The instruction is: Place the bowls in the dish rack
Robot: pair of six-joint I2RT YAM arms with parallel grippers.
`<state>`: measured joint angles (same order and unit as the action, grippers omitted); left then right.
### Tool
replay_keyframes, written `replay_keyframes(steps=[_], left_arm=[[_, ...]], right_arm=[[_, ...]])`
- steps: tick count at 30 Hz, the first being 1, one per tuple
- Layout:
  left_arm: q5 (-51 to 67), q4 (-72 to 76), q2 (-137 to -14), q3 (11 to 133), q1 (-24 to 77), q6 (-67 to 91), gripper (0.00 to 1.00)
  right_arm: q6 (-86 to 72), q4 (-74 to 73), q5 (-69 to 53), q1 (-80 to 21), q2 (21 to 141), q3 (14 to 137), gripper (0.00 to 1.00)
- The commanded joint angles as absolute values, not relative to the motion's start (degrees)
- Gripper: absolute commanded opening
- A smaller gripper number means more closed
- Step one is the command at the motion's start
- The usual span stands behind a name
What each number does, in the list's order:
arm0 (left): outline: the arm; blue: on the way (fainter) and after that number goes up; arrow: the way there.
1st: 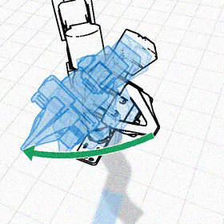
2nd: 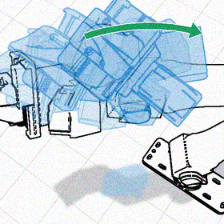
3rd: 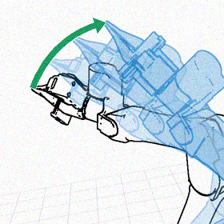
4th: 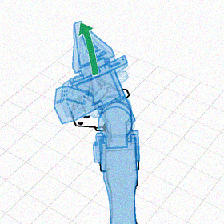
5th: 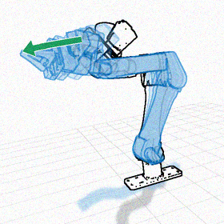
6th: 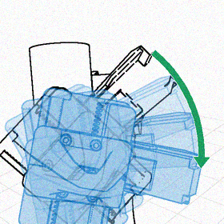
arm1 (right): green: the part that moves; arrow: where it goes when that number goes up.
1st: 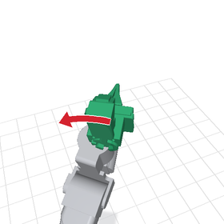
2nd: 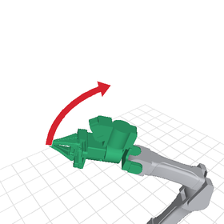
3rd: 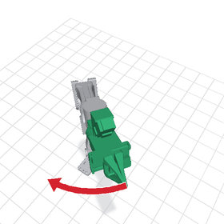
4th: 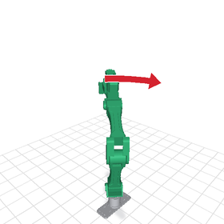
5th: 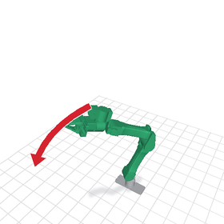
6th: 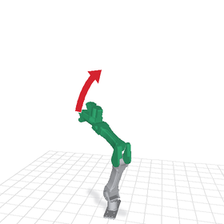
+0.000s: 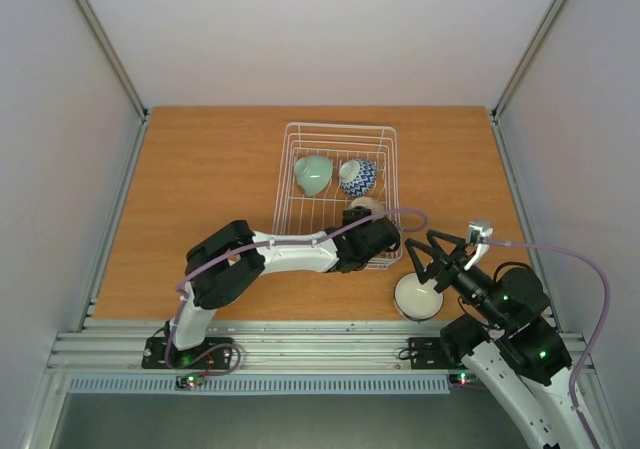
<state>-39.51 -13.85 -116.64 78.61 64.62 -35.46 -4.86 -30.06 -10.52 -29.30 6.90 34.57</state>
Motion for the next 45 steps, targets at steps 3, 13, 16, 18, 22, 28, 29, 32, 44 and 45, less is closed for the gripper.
replay_keyframes(steps=[3, 13, 16, 18, 22, 28, 29, 32, 44, 45], left_arm=[[-39.7, -18.6, -119.5, 78.5, 63.8, -37.2, 0.07], [-35.2, -24.8, -120.2, 81.3, 64.2, -35.1, 0.68], [-34.3, -25.9, -120.2, 81.8, 64.2, -34.2, 0.77], [-34.1, -26.2, -120.3, 81.8, 64.2, -33.9, 0.83], [-33.1, -27.0, -120.1, 81.7, 64.3, -33.7, 0.93], [-31.1, -28.5, -119.5, 82.1, 64.4, -32.9, 0.96], [-30.8, -28.7, -119.3, 82.2, 64.4, -32.8, 0.96], [-30.0, -28.9, -118.6, 82.2, 64.4, -32.4, 0.99], [-26.9, -28.5, -112.7, 82.9, 64.5, -29.7, 0.99], [-26.0, -29.1, -112.2, 83.2, 64.5, -29.5, 0.99]], right_arm=[[-5.2, -29.9, -10.4, -29.4, 6.0, 35.1, 0.86], [-4.8, -31.4, -9.8, -29.4, 5.1, 35.6, 0.86], [-4.8, -31.5, -9.7, -29.4, 5.0, 35.6, 0.86], [-4.8, -31.6, -9.7, -29.4, 4.8, 35.7, 0.86], [-4.6, -31.9, -9.6, -29.4, 4.7, 35.9, 0.86], [-4.7, -32.1, -9.4, -29.4, 4.3, 35.8, 0.86], [-4.6, -32.1, -9.4, -29.4, 4.3, 35.8, 0.86], [-4.6, -32.1, -9.4, -29.4, 4.3, 35.7, 0.86], [-4.7, -31.5, -9.5, -29.4, 4.7, 35.2, 0.86], [-4.7, -31.6, -9.5, -29.4, 4.7, 35.2, 0.86]])
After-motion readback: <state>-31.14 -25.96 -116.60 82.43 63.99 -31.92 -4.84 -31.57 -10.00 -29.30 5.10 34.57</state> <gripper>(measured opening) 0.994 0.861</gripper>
